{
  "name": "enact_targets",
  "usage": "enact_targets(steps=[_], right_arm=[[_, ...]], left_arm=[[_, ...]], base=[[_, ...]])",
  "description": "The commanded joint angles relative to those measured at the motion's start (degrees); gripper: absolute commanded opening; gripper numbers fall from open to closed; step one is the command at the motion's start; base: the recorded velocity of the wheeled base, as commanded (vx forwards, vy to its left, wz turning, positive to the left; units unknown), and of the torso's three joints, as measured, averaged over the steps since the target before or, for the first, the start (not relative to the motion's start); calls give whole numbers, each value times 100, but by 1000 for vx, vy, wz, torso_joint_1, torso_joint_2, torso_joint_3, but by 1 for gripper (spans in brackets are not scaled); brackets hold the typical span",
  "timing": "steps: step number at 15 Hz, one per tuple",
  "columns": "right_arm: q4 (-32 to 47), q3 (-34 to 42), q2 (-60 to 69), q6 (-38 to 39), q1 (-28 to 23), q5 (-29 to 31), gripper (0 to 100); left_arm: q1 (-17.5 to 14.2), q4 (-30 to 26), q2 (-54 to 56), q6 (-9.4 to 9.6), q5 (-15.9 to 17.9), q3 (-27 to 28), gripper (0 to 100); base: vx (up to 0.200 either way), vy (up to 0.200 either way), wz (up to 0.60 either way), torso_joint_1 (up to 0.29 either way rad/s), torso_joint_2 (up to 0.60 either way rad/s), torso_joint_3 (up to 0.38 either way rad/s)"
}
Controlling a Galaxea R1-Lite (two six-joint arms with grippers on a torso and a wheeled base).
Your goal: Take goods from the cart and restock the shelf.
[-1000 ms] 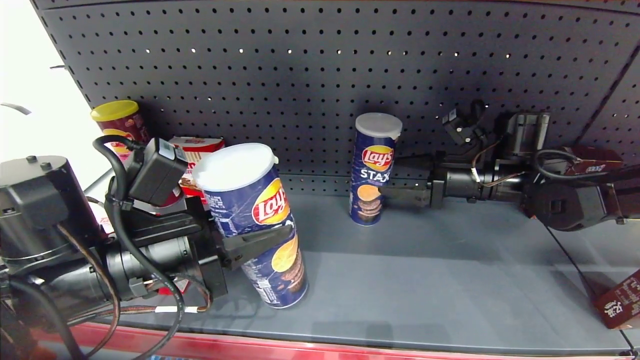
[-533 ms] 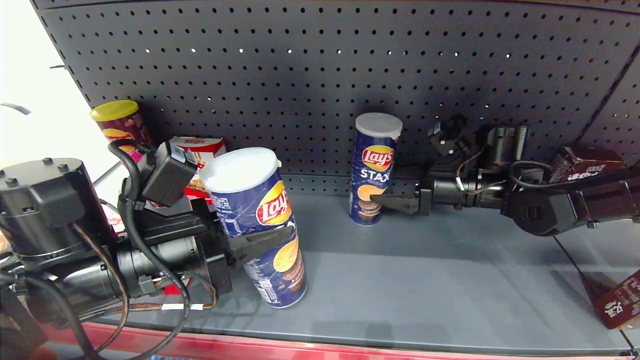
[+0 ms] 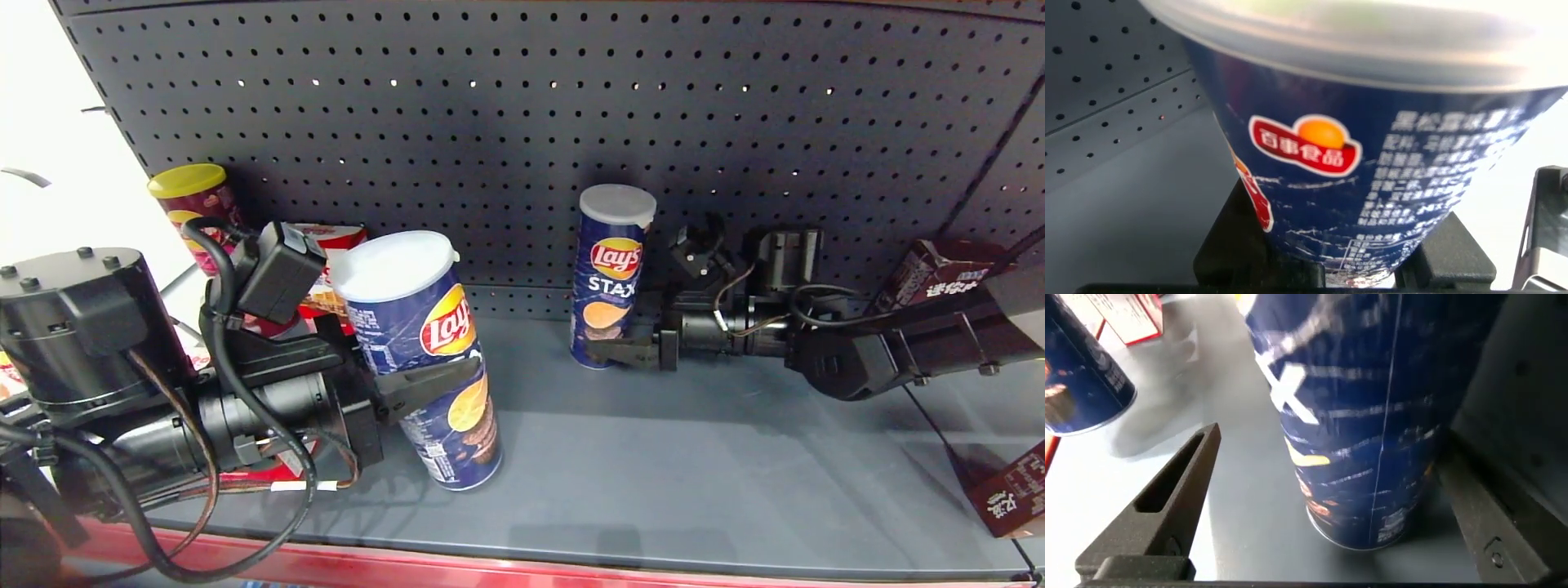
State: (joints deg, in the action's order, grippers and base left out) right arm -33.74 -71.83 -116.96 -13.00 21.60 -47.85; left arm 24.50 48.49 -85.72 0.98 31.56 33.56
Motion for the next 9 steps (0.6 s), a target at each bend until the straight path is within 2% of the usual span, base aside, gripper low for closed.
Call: enact_targets(steps=[1, 8, 9], right_arm=[[-1, -24, -99, -1, 20, -5, 100], [-9, -464, -539, 8, 116, 153, 100], [-9, -604, -609, 8, 151, 188, 0]], left_arm=[[2, 2, -6, -1, -1, 19, 0], [2, 2, 3, -1, -1, 19, 0], [-7, 2, 12, -1, -10, 19, 0]], base=[[0, 0, 0, 0, 0, 0], [0, 0, 0, 0, 0, 0], [0, 0, 0, 0, 0, 0]])
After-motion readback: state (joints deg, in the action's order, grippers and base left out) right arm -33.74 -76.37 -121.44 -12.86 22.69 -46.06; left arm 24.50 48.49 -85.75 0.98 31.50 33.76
